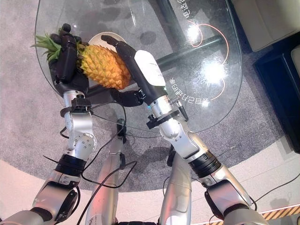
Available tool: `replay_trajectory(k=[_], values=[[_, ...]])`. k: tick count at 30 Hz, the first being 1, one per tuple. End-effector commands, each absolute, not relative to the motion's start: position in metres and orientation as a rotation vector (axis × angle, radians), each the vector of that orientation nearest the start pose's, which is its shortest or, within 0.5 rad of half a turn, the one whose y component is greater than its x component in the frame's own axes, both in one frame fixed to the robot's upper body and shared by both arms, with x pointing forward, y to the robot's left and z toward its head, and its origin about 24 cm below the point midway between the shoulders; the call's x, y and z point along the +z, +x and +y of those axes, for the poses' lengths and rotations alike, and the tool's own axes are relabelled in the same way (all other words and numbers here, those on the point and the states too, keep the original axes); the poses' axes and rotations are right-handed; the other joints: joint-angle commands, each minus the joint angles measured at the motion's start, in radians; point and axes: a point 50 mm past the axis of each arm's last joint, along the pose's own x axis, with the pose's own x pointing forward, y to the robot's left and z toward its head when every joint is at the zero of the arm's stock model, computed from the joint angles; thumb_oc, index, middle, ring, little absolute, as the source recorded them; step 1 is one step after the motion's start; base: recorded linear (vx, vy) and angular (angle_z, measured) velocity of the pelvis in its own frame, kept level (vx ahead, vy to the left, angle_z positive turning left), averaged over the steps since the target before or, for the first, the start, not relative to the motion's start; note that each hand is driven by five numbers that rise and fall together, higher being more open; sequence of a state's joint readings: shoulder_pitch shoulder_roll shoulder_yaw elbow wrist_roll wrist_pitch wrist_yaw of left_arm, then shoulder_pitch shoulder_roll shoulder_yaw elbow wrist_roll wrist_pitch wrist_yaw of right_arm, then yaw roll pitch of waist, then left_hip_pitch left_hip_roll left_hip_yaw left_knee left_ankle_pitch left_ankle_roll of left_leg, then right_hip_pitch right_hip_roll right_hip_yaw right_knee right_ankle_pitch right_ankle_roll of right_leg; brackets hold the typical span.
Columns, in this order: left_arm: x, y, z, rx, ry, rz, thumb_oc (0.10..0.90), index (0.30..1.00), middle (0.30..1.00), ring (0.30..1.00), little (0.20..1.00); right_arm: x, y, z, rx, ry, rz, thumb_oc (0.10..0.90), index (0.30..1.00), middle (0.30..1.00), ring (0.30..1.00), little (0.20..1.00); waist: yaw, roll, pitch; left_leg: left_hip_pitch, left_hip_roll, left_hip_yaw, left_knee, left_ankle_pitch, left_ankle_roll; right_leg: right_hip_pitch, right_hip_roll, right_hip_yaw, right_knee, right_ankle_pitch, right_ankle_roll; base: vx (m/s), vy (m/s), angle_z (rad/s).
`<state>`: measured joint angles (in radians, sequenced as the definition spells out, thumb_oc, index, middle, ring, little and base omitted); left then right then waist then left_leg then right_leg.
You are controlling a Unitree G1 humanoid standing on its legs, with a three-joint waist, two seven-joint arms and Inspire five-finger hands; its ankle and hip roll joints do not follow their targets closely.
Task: Pick up the fruit to the plate
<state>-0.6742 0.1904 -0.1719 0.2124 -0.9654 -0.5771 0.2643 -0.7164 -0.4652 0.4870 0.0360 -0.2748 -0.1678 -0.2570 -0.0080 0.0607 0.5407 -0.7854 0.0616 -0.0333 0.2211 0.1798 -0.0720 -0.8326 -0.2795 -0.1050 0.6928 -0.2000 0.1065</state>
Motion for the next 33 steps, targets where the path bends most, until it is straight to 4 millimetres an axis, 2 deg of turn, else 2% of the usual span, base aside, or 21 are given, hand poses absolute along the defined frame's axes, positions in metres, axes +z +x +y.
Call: replay_trajectory(k=[1, 7, 19, 27, 33], values=[[0.284, 0.302, 0.156, -0.051, -0.856, -1.138, 0.1, 0.3, 0.3, 0.3, 0.2, 0.282, 0.276, -0.065, 0.203, -0.531, -1.236, 0.8, 0.9, 0.9, 0.9, 0.9, 0.012, -0.027, -0.021, 0.042, 0.007, 0.039, 0.157, -0.175, 0.01, 0.072, 0.022, 0.031, -0.282, 0.217, 0.015, 0.0, 0.0, 0.0], [0.287, 0.298, 0.158, 0.029, -0.837, -1.162, 0.1, 0.3, 0.3, 0.3, 0.2, 0.284, 0.277, -0.066, 0.193, -0.527, -1.237, 0.8, 0.9, 0.9, 0.9, 0.9, 0.013, -0.029, -0.021, 0.044, 0.007, 0.038, 0.153, -0.172, 0.007, 0.074, 0.022, 0.028, -0.285, 0.217, 0.015, 0.0, 0.0, 0.0], [0.288, 0.289, 0.166, 0.353, -0.842, -1.196, 0.1, 0.3, 0.3, 0.3, 0.2, 0.284, 0.279, -0.067, 0.153, -0.509, -1.227, 0.8, 0.9, 0.9, 0.9, 0.9, 0.017, -0.032, -0.021, 0.047, 0.008, 0.037, 0.136, -0.161, 0.002, 0.081, 0.023, 0.023, -0.3, 0.22, 0.016, 0.0, 0.0, 0.0], [0.293, 0.284, 0.163, 0.427, -0.811, -1.244, 0.1, 0.3, 0.3, 0.3, 0.2, 0.284, 0.283, -0.069, 0.112, -0.49, -1.207, 0.8, 0.9, 0.9, 0.9, 0.9, 0.013, -0.036, -0.021, 0.053, 0.011, 0.04, 0.123, -0.155, -0.001, 0.088, 0.024, 0.021, -0.314, 0.226, 0.018, 0.0, 0.0, 0.0], [0.299, 0.283, 0.159, 0.456, -0.71, -1.302, 0.1, 0.3, 0.3, 0.3, 0.2, 0.282, 0.29, -0.082, 0.027, -0.423, -1.164, 0.8, 0.9, 0.9, 0.9, 0.9, 0.002, -0.039, -0.021, 0.054, 0.014, 0.045, 0.119, -0.152, -0.003, 0.085, 0.03, 0.029, -0.314, 0.227, 0.018, 0.0, 0.0, 0.0]])
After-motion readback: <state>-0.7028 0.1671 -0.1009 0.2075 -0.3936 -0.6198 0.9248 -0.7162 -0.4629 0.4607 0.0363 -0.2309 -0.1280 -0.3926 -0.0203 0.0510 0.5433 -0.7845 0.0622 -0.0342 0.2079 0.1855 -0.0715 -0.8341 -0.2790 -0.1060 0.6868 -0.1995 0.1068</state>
